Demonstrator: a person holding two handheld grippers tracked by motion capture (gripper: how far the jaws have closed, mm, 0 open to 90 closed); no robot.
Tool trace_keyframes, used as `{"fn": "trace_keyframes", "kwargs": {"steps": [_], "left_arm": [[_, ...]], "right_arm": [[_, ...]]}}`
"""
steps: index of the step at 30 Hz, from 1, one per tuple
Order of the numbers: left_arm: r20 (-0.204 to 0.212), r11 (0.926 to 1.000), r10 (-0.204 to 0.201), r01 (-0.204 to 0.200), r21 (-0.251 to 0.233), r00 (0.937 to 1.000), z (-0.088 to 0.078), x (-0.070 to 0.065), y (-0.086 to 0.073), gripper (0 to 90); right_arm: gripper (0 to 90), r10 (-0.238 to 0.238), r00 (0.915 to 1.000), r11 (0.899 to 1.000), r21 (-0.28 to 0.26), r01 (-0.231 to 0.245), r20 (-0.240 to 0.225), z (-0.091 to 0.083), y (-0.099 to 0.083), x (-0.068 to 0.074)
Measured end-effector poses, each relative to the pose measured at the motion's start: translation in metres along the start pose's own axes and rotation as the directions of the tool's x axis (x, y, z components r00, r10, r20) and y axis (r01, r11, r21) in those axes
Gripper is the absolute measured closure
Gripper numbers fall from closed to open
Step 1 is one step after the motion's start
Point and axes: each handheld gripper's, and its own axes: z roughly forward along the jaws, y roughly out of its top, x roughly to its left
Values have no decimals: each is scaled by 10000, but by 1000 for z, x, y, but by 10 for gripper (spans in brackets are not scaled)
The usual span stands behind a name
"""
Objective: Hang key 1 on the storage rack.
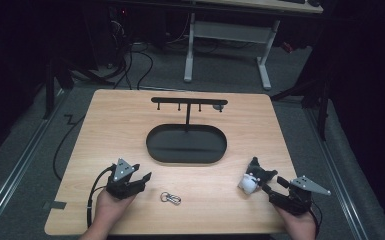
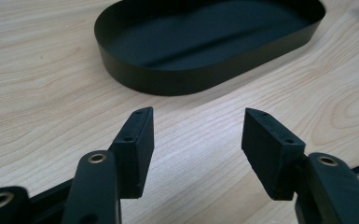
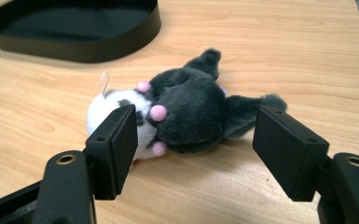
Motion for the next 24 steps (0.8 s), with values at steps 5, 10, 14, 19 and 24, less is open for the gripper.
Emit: {"fn": "trace_keyframes", "kwargs": {"steps": [5, 10, 14, 19, 24], "left_arm": [[-65, 9997, 199, -200, -156, 9998, 2, -6, 1, 440], [-121, 9989, 379, -382, -286, 9992, 2, -8, 3, 444], [-122, 9989, 352, -356, -311, 9993, 1, -7, 3, 448], [-91, 9993, 253, -256, -279, 9996, 1, -5, 2, 447], [-136, 9990, 316, -320, -296, 9994, -1, -5, 1, 445]], "right_arm": [[352, -322, 9994, 9994, -111, 323, 84, -3, -2, 4], [386, -677, 9976, 9976, -158, 679, 109, -8, -3, 5], [421, -594, 9982, 9982, -102, 595, 118, -7, -4, 2], [522, -473, 9985, 9989, 86, 471, 276, -4, -5, -6], [900, -705, 9947, 9949, 780, 647, 744, 1, -4, -13]]}}
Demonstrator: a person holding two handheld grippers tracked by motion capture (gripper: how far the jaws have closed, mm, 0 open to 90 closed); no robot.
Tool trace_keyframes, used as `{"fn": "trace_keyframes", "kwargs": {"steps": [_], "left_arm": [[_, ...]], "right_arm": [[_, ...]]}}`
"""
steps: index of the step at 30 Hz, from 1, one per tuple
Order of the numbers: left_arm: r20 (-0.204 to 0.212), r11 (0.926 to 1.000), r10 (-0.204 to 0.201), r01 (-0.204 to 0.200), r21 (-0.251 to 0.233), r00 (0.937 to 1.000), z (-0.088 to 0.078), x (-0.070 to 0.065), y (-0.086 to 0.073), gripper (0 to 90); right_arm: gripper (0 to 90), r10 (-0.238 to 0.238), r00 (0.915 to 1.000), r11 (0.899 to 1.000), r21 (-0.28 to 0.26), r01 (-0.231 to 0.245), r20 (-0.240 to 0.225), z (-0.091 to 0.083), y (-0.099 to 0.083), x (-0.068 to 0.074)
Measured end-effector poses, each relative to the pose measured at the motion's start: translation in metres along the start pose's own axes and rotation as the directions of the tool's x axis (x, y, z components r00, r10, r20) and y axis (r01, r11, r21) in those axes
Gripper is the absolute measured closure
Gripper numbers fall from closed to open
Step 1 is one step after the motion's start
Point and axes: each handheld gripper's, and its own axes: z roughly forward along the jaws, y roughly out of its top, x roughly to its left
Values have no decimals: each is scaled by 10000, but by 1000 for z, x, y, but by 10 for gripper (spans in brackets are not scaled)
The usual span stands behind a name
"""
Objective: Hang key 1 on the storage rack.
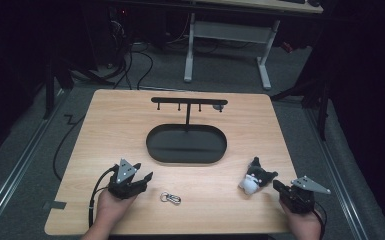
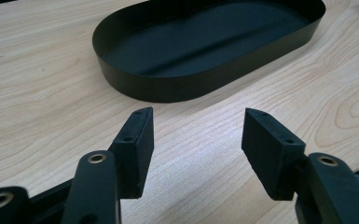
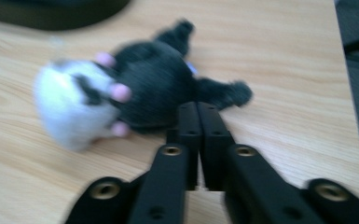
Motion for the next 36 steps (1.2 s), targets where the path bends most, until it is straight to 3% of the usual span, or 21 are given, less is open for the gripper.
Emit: {"fn": "trace_keyframes", "kwargs": {"steps": [3, 6, 9, 14, 16, 23, 29, 33, 34, 36], "left_arm": [[-71, 10000, 1, -1, -22, 10000, -4, 1, -2, 444], [-202, 10000, -56, 55, -59, 9998, -10, 3, -5, 443], [-379, 9998, -214, 212, -36, 9991, -17, 7, -10, 443], [-625, 9987, -519, 519, -17, 9967, -32, 12, -19, 442], [-676, 9982, -596, 595, -26, 9959, -34, 13, -21, 442], [-635, 9989, -468, 473, 52, 9969, -35, 11, -20, 459], [-571, 9992, -378, 371, -138, 9977, -35, 11, -16, 457], [-471, 9989, -403, 391, -263, 9981, -32, 11, -12, 456], [-415, 9988, -400, 388, -292, 9983, -29, 11, -11, 456], [-366, 9993, -294, 285, -250, 9989, -23, 9, -8, 458]], "right_arm": [[900, -211, 9997, 9978, 634, 204, 93, 12, 3, -4], [900, -403, 9992, 9956, 846, 406, -48, 23, 7, -3], [900, -555, 9977, 9953, 779, 584, -380, 35, 16, 1], [888, -1026, 9845, 9924, 532, 1111, -1422, 60, 34, 19], [880, -1432, 9795, 9872, 504, 1516, -1419, 63, 37, 25], [870, -1501, 9806, 9870, 380, 1559, -1258, 54, 34, 25], [868, -1072, 9846, 9942, -124, 1065, -1384, 34, 31, 21], [869, -1224, 9785, 9921, -489, 1158, -1658, 19, 32, 33], [872, -1347, 9721, 9899, -695, 1234, -1922, 11, 32, 44], [877, -1257, 9620, 9902, -897, 1068, -2422, 6, 33, 50]]}}
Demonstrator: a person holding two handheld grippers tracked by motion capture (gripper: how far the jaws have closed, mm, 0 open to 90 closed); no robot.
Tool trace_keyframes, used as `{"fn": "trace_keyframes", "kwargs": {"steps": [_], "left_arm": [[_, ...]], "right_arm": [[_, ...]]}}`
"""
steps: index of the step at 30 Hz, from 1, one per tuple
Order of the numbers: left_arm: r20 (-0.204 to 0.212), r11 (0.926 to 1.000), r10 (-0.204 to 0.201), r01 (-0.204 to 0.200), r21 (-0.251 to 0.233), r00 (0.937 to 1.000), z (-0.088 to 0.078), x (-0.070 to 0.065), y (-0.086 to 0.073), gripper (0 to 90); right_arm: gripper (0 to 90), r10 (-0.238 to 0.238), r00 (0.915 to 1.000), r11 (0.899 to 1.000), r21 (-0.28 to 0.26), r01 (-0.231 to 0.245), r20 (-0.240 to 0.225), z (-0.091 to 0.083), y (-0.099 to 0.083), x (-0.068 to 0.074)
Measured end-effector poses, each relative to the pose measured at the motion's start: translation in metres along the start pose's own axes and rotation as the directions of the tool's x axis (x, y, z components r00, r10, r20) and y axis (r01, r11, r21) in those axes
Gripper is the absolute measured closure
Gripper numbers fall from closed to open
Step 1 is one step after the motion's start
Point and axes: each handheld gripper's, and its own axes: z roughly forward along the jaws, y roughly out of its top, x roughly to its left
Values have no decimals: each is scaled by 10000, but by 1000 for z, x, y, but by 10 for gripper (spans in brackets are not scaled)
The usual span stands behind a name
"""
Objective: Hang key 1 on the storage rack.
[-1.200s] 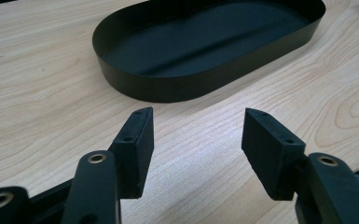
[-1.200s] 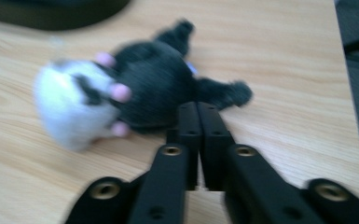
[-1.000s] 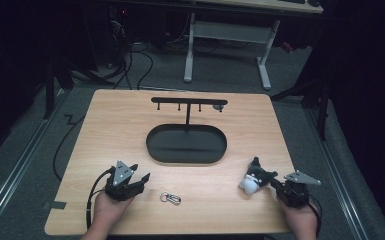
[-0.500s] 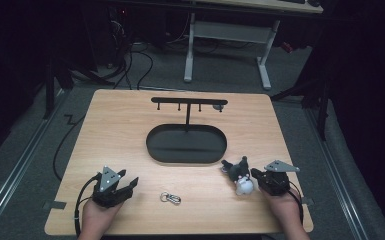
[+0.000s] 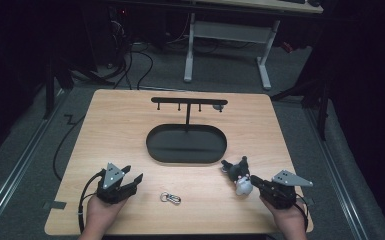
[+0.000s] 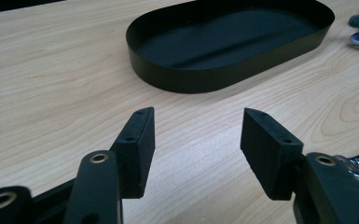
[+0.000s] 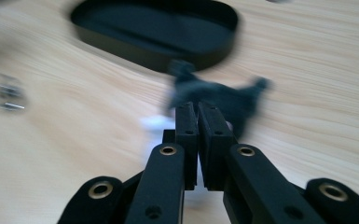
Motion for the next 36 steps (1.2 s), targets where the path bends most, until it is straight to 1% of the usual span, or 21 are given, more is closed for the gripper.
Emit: {"fn": "trace_keyframes", "kwargs": {"steps": [1, 2, 3, 6, 9, 10, 11, 12, 14, 15, 17, 19, 22, 24, 25, 26, 29, 31, 32, 34, 36], "left_arm": [[79, 10000, 45, -45, -2, 10000, 1, -1, 1, 458], [174, 10000, 84, -83, -24, 9998, 3, -2, 2, 457], [218, 9999, 112, -111, -50, 9997, 4, -3, 3, 455], [342, 9996, 276, -275, -24, 9990, 10, -7, 6, 454], [417, 9990, 445, -445, 6, 9981, 15, -9, 8, 451], [436, 9989, 477, -478, 10, 9979, 15, -10, 8, 449], [436, 9989, 477, -478, 10, 9979, 15, -10, 8, 450], [474, 9990, 454, -454, -14, 9978, 16, -10, 9, 449], [491, 9991, 418, -419, -8, 9979, 15, -9, 10, 449], [517, 9993, 369, -370, 18, 9980, 15, -9, 11, 450], [608, 9997, 251, -250, -20, 9978, 14, -9, 11, 452], [615, 9997, 245, -244, -18, 9978, 13, -9, 12, 454], [569, 9998, 91, -100, 168, 9983, 12, -6, 13, 449], [440, 9991, 165, -182, 396, 9989, 11, -3, 13, 447], [419, 9988, 156, -174, 450, 9990, 9, -1, 12, 446], [427, 9990, 90, -109, 429, 9990, 7, 1, 10, 442], [522, 9991, -278, 261, 338, 9982, 4, 6, 2, 440], [485, 9990, -284, 266, 361, 9984, 4, 7, 1, 439], [462, 9993, -182, 166, 342, 9988, 3, 8, 2, 438], [475, 9994, -259, 247, 255, 9985, 2, 10, 3, 436], [457, 9992, -326, 316, 235, 9984, 3, 12, 3, 436]], "right_arm": [[881, 70, 9995, 9998, -163, -75, -303, -3, 1, 8], [883, -78, 9992, 9997, -223, 70, -381, -4, 2, 15], [883, -267, 9983, 9995, -183, 258, -510, -3, 3, 22], [883, -560, 9943, 9984, 47, 566, -912, 4, 2, 39], [883, -910, 9910, 9937, 567, 969, -985, 15, -2, 48], [883, -900, 9917, 9925, 747, 970, -919, 18, -5, 48], [883, -900, 9917, 9925, 747, 970, -919, 18, -5, 48], [882, -775, 9934, 9901, 1108, 866, -840, 24, -11, 43], [880, -785, 9952, 9879, 1294, 856, -588, 26, -15, 37], [877, -686, 9965, 9884, 1320, 745, -480, 26, -16, 34], [873, -446, 9982, 9906, 1276, 495, -413, 25, -17, 27], [865, -317, 9990, 9915, 1254, 354, -320, 24, -17, 22], [837, -160, 9990, 9940, 1074, 203, -407, 20, -14, 21], [821, -192, 9987, 9961, 850, 232, -475, 14, -12, 22], [815, -186, 9990, 9965, 806, 219, -417, 10, -12, 22], [811, -223, 9992, 9970, 734, 246, -331, 6, -12, 21], [801, 23, 9999, 9982, 604, -29, 98, -8, -16, 12], [786, 187, 9989, 9975, 678, -216, 432, -12, -20, 5], [778, 252, 9976, 9968, 737, -300, 641, -14, -22, 0], [761, 197, 9942, 9960, 849, -287, 1056, -15, -25, -7], [734, 342, 9918, 9947, 919, -457, 1231, -15, -28, -12]]}}
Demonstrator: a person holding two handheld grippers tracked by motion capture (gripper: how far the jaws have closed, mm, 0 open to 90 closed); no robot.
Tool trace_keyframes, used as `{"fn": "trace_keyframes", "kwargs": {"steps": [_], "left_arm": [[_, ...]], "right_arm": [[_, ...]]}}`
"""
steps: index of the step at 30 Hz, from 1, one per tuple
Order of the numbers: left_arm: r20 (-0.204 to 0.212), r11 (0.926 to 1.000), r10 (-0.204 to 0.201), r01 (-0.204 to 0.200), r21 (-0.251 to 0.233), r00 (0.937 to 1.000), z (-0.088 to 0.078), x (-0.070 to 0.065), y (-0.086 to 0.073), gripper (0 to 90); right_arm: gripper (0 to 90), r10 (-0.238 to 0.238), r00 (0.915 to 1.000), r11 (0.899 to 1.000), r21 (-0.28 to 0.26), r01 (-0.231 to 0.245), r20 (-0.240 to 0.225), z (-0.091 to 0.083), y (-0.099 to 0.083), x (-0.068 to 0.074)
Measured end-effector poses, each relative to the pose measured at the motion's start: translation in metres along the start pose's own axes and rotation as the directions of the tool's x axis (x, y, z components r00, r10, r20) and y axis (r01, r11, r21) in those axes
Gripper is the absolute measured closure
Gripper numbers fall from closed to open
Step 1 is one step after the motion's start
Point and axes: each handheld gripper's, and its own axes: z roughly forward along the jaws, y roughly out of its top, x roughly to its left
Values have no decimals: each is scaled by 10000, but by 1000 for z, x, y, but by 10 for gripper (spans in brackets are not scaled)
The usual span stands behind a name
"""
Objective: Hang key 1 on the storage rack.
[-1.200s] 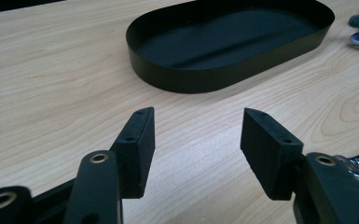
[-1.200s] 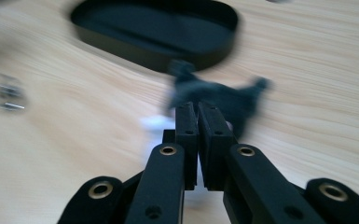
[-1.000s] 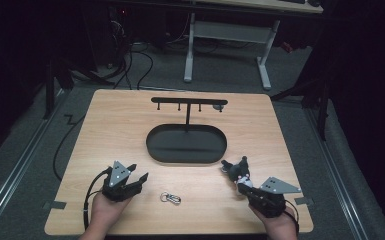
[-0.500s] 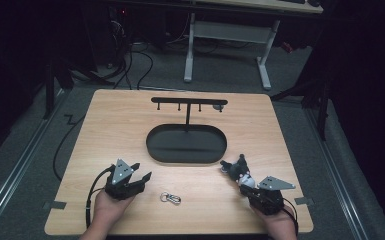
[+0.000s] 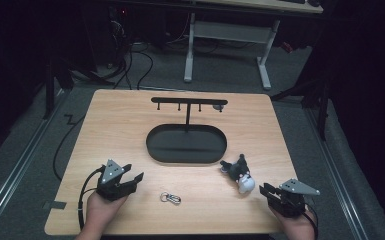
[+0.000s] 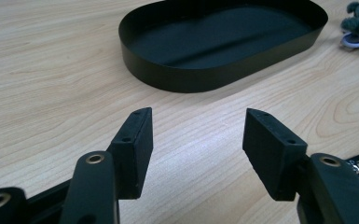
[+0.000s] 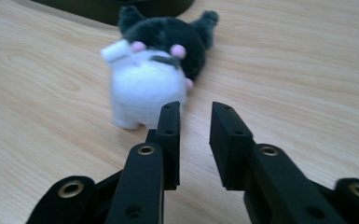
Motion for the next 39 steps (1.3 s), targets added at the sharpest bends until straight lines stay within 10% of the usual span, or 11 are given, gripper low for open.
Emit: {"fn": "trace_keyframes", "kwargs": {"steps": [18, 39], "left_arm": [[39, 9994, 350, -350, 69, 9994, 8, -4, -3, 390], [345, 9981, 622, -621, -24, 9975, 8, -5, -2, 363]], "right_arm": [[619, 188, 9976, 9898, 1399, -280, 669, 14, 3, -17], [538, -217, 9985, 9126, 4087, -6, 498, 23, 41, -17]]}}
